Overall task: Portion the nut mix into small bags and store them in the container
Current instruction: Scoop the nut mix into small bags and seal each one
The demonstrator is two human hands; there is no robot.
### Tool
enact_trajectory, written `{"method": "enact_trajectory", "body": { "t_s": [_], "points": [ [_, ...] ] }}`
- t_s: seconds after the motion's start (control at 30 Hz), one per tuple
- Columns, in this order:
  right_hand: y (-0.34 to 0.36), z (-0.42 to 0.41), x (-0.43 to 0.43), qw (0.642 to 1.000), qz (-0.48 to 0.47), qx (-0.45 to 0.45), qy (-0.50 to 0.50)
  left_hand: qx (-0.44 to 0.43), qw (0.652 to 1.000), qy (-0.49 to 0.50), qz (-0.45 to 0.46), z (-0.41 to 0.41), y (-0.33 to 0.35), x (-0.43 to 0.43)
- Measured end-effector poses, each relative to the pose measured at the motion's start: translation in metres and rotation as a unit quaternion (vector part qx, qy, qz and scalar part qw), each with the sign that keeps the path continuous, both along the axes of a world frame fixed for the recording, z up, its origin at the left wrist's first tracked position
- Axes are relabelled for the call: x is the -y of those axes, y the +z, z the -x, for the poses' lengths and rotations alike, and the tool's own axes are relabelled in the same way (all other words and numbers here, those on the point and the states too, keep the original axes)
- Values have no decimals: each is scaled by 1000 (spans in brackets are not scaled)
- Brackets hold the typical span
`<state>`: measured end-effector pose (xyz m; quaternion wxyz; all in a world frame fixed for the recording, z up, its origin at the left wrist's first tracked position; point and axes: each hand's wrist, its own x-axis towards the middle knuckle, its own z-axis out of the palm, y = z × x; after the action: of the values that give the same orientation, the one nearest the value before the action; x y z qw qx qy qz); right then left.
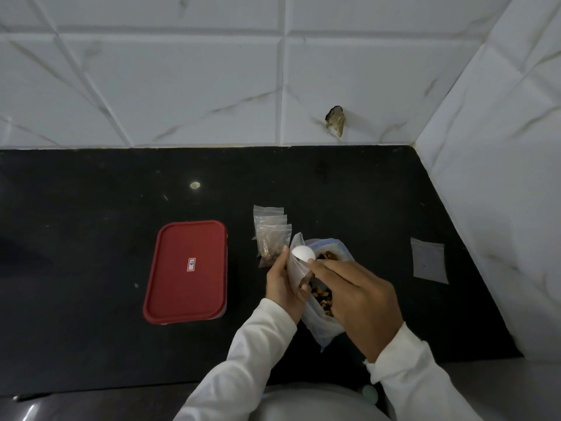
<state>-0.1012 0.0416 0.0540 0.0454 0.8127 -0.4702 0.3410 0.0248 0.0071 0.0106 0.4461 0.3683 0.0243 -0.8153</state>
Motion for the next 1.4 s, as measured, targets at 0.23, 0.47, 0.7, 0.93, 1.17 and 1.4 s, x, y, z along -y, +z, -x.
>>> {"method": "enact_trajectory", "body": {
  "t_s": [0.23,0.47,0.7,0.93,1.17,1.4],
  "points": [
    [19,20,-9,972,-75,190,-119,3,999,16,-28,-4,-1,0],
    [-50,47,2,919,-323,65,-217,-3,996,57,-70,-9,-13,4],
    [-87,35,14,935,-300,-104,-155,54,993,76,-72,-3,-24,16],
    [-89,19,21,941,-283,-103,-155,105,991,54,-68,0,-34,21],
    [-79,20,32,924,-328,56,-190,116,989,59,-64,3,-39,27],
    [-67,16,31,904,-381,74,-178,105,988,88,-70,4,-46,29]
  ]
}}
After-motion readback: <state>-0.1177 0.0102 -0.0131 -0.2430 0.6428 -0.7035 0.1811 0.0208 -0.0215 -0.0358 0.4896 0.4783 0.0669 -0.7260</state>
